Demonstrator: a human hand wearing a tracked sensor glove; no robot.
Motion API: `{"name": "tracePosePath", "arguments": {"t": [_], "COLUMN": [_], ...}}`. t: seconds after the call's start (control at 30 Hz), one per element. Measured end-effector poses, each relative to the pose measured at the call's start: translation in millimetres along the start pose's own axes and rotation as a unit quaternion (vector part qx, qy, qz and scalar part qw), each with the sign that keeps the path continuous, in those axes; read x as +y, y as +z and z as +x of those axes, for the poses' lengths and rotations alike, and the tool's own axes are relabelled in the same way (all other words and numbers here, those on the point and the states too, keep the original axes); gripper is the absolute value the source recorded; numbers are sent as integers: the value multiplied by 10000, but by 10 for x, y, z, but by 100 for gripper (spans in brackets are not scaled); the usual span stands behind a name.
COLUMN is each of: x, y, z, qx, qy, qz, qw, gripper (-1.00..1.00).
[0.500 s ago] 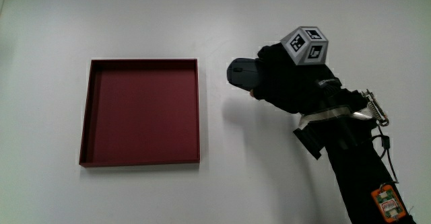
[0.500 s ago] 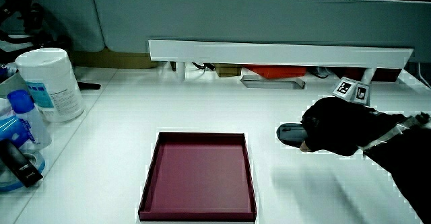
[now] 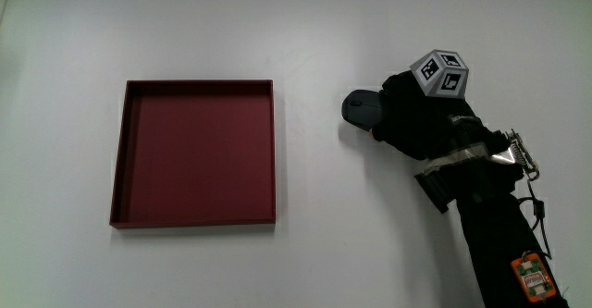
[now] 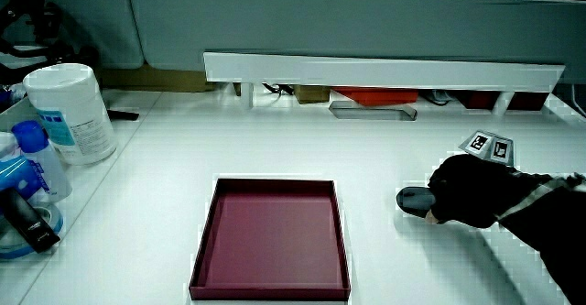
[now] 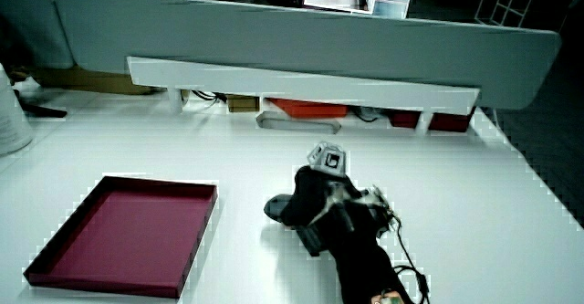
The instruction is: Place mouse on desk
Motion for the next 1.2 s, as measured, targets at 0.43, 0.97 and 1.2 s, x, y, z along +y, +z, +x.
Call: {"name": "tracePosePath", "arguments": {"t": [0.43,0.97,1.2], "x": [93,127,-78], "y": [-256,-384,-246], "z": [180,363,253], "qx": [-67,383,414], "qy": [-265,-366,-101], "qz": [-94,-290,-311], "qw": [9996,9982,9986], "gripper": [0,-43,-93]}}
